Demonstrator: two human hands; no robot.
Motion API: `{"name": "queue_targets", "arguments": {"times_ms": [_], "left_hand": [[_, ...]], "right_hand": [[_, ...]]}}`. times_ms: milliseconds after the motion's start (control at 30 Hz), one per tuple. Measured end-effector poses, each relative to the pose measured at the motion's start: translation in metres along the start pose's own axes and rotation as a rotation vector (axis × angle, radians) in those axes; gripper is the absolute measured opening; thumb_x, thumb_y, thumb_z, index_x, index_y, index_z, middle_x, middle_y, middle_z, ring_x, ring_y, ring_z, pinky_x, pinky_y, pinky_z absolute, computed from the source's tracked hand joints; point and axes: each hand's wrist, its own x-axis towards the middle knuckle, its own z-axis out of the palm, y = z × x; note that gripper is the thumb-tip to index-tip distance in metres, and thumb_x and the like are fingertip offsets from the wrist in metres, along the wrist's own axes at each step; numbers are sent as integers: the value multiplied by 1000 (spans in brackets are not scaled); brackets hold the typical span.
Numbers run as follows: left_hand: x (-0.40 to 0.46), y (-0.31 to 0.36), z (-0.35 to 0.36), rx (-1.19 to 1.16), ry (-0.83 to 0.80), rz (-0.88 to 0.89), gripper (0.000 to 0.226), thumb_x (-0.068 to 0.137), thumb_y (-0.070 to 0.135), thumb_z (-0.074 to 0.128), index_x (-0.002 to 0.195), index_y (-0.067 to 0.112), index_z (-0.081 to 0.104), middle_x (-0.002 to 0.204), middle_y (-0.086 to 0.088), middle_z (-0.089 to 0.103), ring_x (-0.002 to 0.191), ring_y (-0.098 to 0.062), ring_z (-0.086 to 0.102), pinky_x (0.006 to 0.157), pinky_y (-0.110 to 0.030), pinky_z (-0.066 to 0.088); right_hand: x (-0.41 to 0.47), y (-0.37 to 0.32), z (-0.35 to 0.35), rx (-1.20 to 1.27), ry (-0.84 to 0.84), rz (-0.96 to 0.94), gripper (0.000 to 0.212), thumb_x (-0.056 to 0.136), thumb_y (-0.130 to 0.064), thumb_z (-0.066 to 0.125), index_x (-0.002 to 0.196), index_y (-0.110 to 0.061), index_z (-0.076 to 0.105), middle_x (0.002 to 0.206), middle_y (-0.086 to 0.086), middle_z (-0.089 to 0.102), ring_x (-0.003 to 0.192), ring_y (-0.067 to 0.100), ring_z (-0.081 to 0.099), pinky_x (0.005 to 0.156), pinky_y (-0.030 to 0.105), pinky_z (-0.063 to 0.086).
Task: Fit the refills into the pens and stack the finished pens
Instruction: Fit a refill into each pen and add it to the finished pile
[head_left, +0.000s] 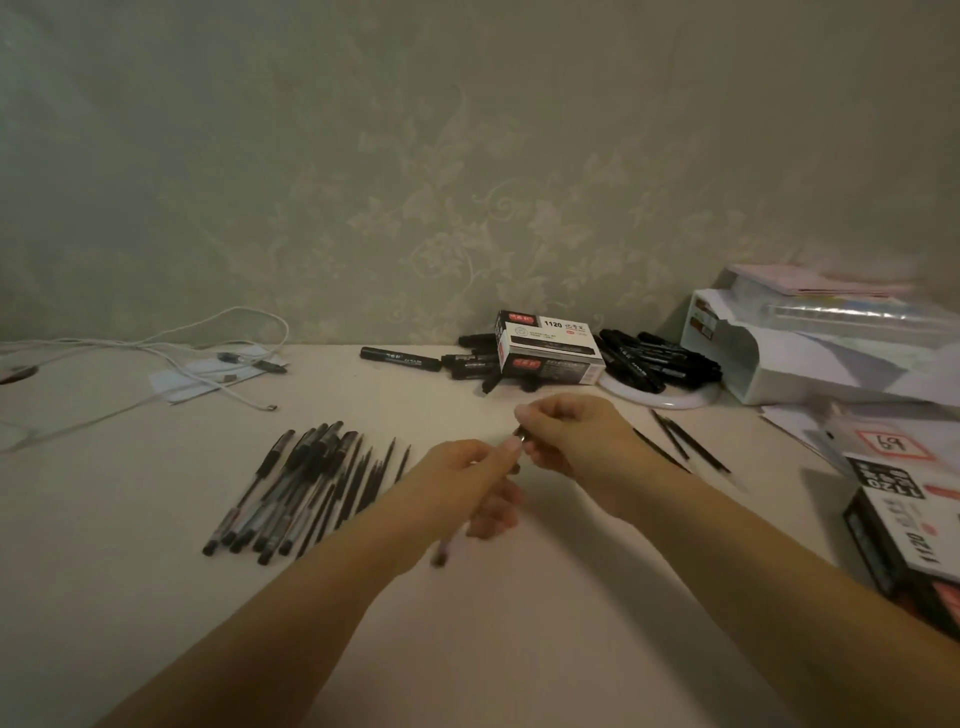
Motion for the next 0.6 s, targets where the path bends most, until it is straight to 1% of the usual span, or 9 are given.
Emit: {"name": "queue_targets", "arguments": {"times_ms": [67,100,133,167,233,333,400,467,600], "left_hand": [[4,-2,-7,308,57,101,19,97,32,52,102,18,62,80,-2,69,58,-11,60,52,-25,48],[7,-4,-10,491,106,171,14,98,30,50,101,21,61,79,1,68,59,-10,59,52,-26,48],[11,-8,-13,650,153,244,13,98,29,49,101,23,60,79,3,66,63,-8,58,56,-27,49],[14,-12,-14,751,185,303,12,98,29,48,101,25,59,80,5,64,66,-7,57,60,-27,48],[17,-19,-13,806,201,369,10,99,29,46,101,27,55,81,8,60,69,-4,54,60,-25,44],[22,-26,-12,833,223,443,13,100,36,40,95,29,51,76,10,56,67,-3,52,57,-24,37],[23,-28,-13,871,256,477,17,100,40,36,92,30,47,70,10,53,63,-3,50,54,-25,34],[23,-29,-12,924,294,490,19,100,43,33,90,31,45,65,11,51,58,-3,49,50,-24,30],[22,-29,-10,997,361,495,22,99,47,30,86,34,41,58,11,47,52,-2,46,45,-21,23]], "right_hand": [[-1,13,3,154,5,29,12,90,-14,70,98,-5,70,77,8,72,61,9,66,63,19,55],[-1,19,4,173,8,20,11,90,-12,70,98,-4,70,77,8,73,63,9,68,63,18,55],[-1,24,5,142,8,-8,11,90,-11,68,99,-4,69,78,9,73,64,9,69,63,17,55],[-1,28,6,75,2,-47,12,92,-11,67,101,-3,68,79,11,74,64,10,69,63,17,54],[0,32,8,-54,-15,-129,14,94,-11,63,104,-1,65,78,12,73,61,10,66,61,17,53],[3,34,8,-144,-79,-198,14,97,-12,59,102,0,62,71,6,69,56,8,62,55,17,51],[4,33,7,-182,-148,-214,15,98,-15,58,99,-2,64,70,3,68,57,8,62,56,17,50],[4,34,6,-178,-177,-226,16,98,-17,58,97,-4,66,70,3,68,58,8,62,57,17,50],[2,35,7,-102,-175,-238,16,98,-16,56,91,-5,66,66,1,67,55,6,59,55,15,48]]}}
